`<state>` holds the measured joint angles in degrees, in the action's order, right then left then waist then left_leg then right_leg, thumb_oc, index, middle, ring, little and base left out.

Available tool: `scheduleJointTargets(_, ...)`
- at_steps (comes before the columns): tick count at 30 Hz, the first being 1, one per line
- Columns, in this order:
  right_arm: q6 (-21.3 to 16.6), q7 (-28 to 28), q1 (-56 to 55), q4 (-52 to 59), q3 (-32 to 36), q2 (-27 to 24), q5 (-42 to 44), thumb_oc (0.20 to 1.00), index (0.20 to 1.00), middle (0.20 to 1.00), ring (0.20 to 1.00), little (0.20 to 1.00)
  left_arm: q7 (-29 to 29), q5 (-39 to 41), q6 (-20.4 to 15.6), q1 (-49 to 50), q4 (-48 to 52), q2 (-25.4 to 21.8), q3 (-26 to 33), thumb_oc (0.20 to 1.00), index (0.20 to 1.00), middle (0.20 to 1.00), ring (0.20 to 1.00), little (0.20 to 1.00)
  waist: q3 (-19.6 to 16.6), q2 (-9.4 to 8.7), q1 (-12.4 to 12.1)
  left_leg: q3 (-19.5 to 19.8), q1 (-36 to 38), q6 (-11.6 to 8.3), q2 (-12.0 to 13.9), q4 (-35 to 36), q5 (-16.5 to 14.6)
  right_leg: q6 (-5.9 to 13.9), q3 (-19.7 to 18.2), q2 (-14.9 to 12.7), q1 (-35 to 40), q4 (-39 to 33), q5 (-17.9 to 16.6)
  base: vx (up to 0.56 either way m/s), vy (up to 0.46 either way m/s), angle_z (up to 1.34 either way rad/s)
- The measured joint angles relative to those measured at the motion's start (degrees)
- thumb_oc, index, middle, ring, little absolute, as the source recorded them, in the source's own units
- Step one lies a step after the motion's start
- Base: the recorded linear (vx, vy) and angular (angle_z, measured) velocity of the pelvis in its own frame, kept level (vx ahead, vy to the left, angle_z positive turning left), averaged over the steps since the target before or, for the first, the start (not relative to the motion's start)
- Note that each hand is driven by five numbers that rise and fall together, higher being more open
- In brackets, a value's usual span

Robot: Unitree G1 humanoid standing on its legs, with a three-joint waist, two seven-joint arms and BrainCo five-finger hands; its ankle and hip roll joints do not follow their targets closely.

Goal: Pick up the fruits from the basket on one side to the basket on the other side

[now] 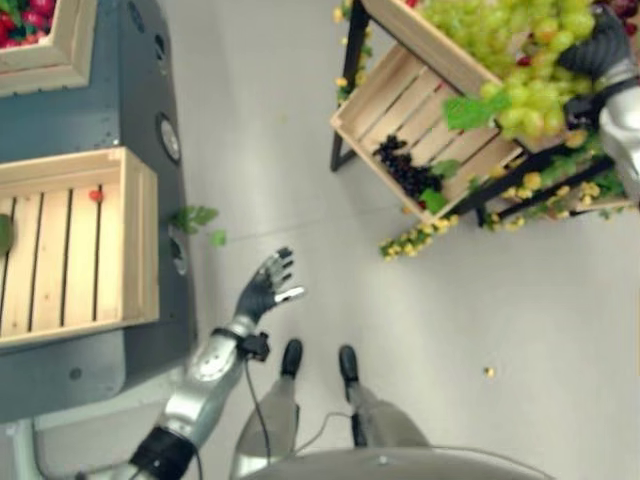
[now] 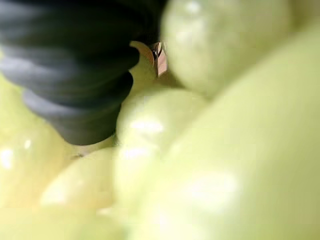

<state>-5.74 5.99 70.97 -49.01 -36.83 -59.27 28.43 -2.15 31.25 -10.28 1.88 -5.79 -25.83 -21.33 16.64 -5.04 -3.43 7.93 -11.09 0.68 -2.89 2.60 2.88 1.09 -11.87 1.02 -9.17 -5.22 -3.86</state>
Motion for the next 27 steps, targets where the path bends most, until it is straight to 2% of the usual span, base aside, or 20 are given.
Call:
scheduleJointTargets(8, 2.7, 1.8, 13.3, -19.8, -5.2, 0.3, -4.0, 0.200, 0.200, 0.200, 0.200, 0.200, -0.7, 0.0, 1.1, 0.7, 0.0, -0.5, -2.4, 1.000, 1.000, 1.000, 1.000, 1.000, 0.3, 0.13, -0.7, 1.6, -2.5, -0.58, -0.2, 0.1, 1.2, 0.00, 3.0, -0.1, -1.6, 0.0, 0.0, 0.03, -0.019, 0.18)
scheduleJointTargets(9, 3.4, 2.1, 15.3, -21.8, -6.9, 0.2, -5.7, 0.413, 0.413, 0.413, 0.413, 0.413, -0.7, 0.0, 1.1, 0.9, 0.0, -0.4, -2.6, 1.000, 1.000, 1.000, 1.000, 1.000, 0.4, 0.16, -0.8, 1.7, -2.9, -0.58, -0.1, 0.2, 1.5, 0.00, 3.2, -0.1, -1.9, 0.0, 0.0, 0.03, -0.025, 0.16)
scheduleJointTargets(10, 3.6, 2.2, 16.5, -23.4, -8.8, 0.2, -7.2, 0.934, 0.934, 0.934, 0.934, 0.934, -0.6, 0.0, 1.1, 0.9, 0.0, -0.4, -2.8, 1.000, 1.000, 1.000, 1.000, 1.000, 0.4, 0.18, -0.8, 1.7, -3.1, -0.60, -0.1, 0.3, 1.6, 0.00, 3.4, -0.1, -2.1, 0.0, 0.0, 0.03, -0.020, 0.15)
scheduleJointTargets(11, 4.2, 2.2, 18.0, -24.7, -11.3, 0.1, -10.1, 1.000, 1.000, 1.000, 1.000, 1.000, -0.6, 0.0, 1.2, 0.9, 0.0, -0.4, -3.0, 1.000, 1.000, 1.000, 1.000, 1.000, 0.4, 0.20, -0.8, 1.8, -3.6, -0.60, -0.1, 0.3, 1.7, -0.01, 3.7, -0.1, -2.4, 0.0, 0.0, 0.03, -0.012, 0.14)
scheduleJointTargets(12, 4.7, 2.3, 19.3, -25.2, -14.3, 0.0, -13.5, 1.000, 1.000, 1.000, 1.000, 1.000, -0.6, 0.0, 1.3, 0.8, 0.0, -0.4, -3.3, 1.000, 1.000, 1.000, 1.000, 1.000, 0.5, 0.35, -0.8, 1.8, -3.7, -0.57, -0.1, 0.3, 1.8, -0.01, 4.0, -0.2, -2.5, 0.0, 0.0, 0.02, -0.010, 0.12)
scheduleJointTargets(17, 5.0, 4.0, 21.5, -25.0, -17.9, -0.5, -22.4, 1.000, 1.000, 1.000, 1.000, 1.000, -0.6, 0.0, 1.4, 0.5, 0.0, -0.1, -3.5, 1.000, 1.000, 1.000, 1.000, 1.000, 0.9, 1.03, -0.8, 2.1, -3.7, -0.48, -0.3, 0.5, 1.9, 0.01, 4.6, -0.3, -2.5, 0.0, 0.0, 0.01, -0.009, 0.05)
scheduleJointTargets(27, 4.9, 4.1, 21.5, -22.5, -22.0, -0.6, -28.1, 1.000, 1.000, 1.000, 1.000, 1.000, -0.4, 0.0, 1.6, -3.4, -0.2, -0.2, -3.4, 1.000, 1.000, 1.000, 1.000, 1.000, 1.0, 1.23, -0.7, 2.7, -3.6, -0.75, -0.3, 0.5, 2.2, 0.01, 5.3, -0.3, -2.1, 0.0, 0.0, -0.01, 0.001, 0.01)
